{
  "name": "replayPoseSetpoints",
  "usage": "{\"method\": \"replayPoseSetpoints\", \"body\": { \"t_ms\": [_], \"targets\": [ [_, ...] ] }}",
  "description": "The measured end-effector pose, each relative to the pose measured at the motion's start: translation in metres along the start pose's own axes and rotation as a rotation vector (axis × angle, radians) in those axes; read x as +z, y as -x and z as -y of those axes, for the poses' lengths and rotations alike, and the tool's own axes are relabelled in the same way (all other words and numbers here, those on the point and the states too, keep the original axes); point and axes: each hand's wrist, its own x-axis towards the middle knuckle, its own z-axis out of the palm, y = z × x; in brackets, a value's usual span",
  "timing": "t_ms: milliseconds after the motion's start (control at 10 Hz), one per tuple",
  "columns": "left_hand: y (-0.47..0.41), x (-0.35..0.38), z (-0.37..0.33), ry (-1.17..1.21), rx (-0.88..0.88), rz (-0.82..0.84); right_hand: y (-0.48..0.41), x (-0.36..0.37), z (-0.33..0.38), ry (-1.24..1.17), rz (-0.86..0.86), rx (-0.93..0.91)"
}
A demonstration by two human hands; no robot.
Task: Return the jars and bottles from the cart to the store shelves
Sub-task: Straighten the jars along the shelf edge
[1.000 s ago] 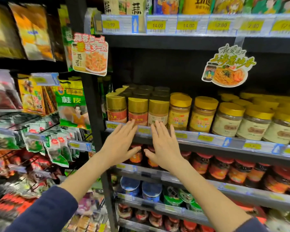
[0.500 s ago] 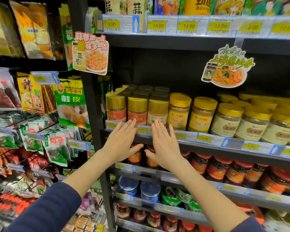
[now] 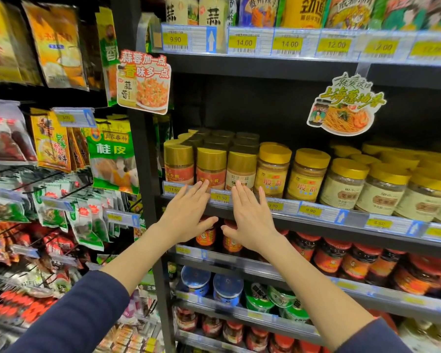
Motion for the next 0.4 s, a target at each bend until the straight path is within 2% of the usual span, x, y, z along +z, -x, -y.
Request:
{"method": "replayPoseSetpoints", "body": {
  "t_ms": [400],
  "targets": [
    [0.017, -0.014, -0.003, -0.030, 0.071, 0.061, 0.040, -0.016, -0.022, -0.060, 0.091, -0.012]
  ]
}}
